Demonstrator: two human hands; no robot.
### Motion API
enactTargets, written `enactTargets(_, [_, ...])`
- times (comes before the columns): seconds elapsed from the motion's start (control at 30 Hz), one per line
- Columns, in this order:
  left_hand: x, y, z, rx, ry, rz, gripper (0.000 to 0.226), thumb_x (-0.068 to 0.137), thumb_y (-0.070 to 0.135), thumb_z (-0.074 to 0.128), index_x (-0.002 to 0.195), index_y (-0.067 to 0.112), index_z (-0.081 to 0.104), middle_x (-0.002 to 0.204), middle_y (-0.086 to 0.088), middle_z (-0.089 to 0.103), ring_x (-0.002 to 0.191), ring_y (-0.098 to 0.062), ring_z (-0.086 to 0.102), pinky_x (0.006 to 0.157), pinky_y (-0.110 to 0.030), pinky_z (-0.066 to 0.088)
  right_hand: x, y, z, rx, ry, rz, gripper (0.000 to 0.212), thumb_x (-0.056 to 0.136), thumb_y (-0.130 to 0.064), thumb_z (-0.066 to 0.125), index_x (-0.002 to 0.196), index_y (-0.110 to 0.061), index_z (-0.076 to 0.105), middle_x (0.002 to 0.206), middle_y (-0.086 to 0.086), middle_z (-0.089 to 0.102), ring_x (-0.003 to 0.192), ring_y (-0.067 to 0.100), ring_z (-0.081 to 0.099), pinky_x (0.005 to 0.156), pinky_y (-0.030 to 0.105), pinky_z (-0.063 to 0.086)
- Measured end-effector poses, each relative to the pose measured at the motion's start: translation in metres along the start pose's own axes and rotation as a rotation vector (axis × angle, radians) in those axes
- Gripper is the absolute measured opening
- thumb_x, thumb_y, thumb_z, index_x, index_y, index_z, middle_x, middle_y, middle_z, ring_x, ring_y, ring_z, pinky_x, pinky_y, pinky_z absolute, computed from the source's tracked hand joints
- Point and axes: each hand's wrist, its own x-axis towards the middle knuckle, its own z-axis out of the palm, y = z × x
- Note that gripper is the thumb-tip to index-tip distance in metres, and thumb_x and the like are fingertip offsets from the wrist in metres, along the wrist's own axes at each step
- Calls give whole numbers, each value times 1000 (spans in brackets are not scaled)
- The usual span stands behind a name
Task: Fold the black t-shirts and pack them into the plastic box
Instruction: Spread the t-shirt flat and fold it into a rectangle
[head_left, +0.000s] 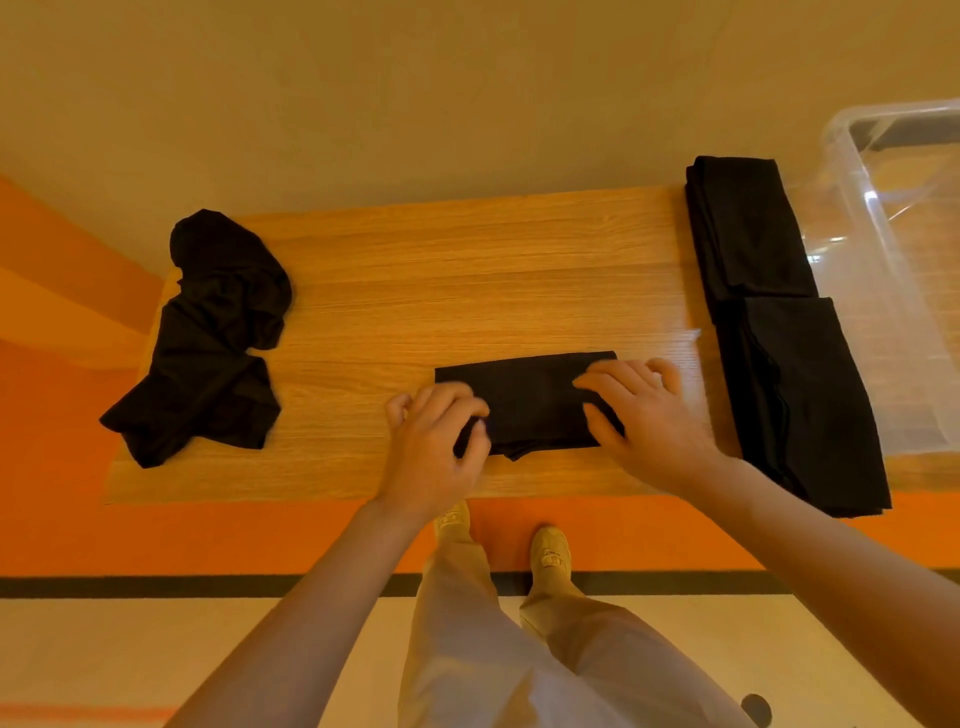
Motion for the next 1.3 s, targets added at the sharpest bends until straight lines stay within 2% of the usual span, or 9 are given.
enactTargets(0.07, [23, 11, 15, 2, -26, -79, 34, 96, 32, 40, 118, 16, 62, 127, 0, 58, 120, -14, 48, 98, -31, 23, 15, -13, 17, -2, -16, 88, 49, 96, -37, 34, 135, -12, 50, 139, 7, 51, 127, 23, 47, 109, 37, 22])
enactTargets(0.2, [35, 13, 52, 78, -282, -155, 61, 99, 47, 15, 152, 17, 24, 160, -1, 18, 148, -15, 9, 118, -35, 5, 26, -24, 55, -84, -190, 159, 62, 100, -46, 12, 149, -12, 30, 157, 7, 26, 145, 25, 24, 118, 40, 13])
enactTargets(0.5, [11, -18, 51, 270, -377, -141, 71, 95, 61, 11, 154, 24, 4, 162, 2, 1, 149, -14, -6, 119, -43, -3, 2, 8, 52, -181, -242, 226, 74, 96, -60, 6, 152, -12, 14, 160, 3, 10, 148, 17, 5, 118, 40, 8])
enactTargets(0.63, [10, -29, 34, 200, -344, -223, 66, 95, 58, 14, 152, 27, 24, 157, 5, 25, 145, -16, 16, 111, -44, 11, 4, 10, 44, -123, -199, 251, 68, 97, -51, 10, 152, -12, 19, 159, 4, 19, 148, 17, 10, 120, 41, 2])
enactTargets(0.73, [27, -41, 14, 171, -328, -274, 48, 94, 54, 43, 136, 29, 47, 138, 6, 46, 130, -17, 35, 97, -38, 15, 14, 7, 27, -191, -171, 270, 58, 98, -37, 33, 149, -9, 28, 150, 8, 39, 141, 25, 29, 119, 46, 6])
enactTargets(0.9, [71, -49, -6, 22, -682, -484, 29, 81, 44, 72, 106, 34, 62, 126, 11, 53, 127, -18, 39, 93, -35, 18, 46, 8, 2, -161, -359, 460, 62, 91, -39, 58, 143, -19, 32, 142, 3, 39, 134, 26, 29, 110, 48, 17])
enactTargets(1.03, [85, -49, -6, -61, -708, -459, 17, 80, 35, 74, 81, 34, 57, 103, 15, 56, 107, -13, 49, 97, -36, 29, 51, 11, -9, -59, -438, 542, 32, 88, -40, 63, 114, -25, 55, 115, 0, 45, 112, 21, 35, 93, 40, 23])
enactTargets(1.2, [98, -44, -5, -302, -581, -436, 16, 89, 20, 67, 91, 29, 54, 98, 11, 58, 97, -14, 56, 73, -25, 43, 33, 14, -11, 320, -190, 677, 16, 86, -29, 67, 88, -25, 51, 92, -6, 53, 89, 15, 51, 75, 25, 38])
enactTargets(1.3, [117, -34, -3, -449, -528, -449, 14, 91, 16, 64, 90, 25, 53, 95, 6, 61, 89, -12, 59, 62, -18, 40, 23, 5, -14, 606, 72, 867, 18, 89, -23, 64, 83, -26, 48, 88, 0, 56, 81, 17, 57, 66, 29, 49])
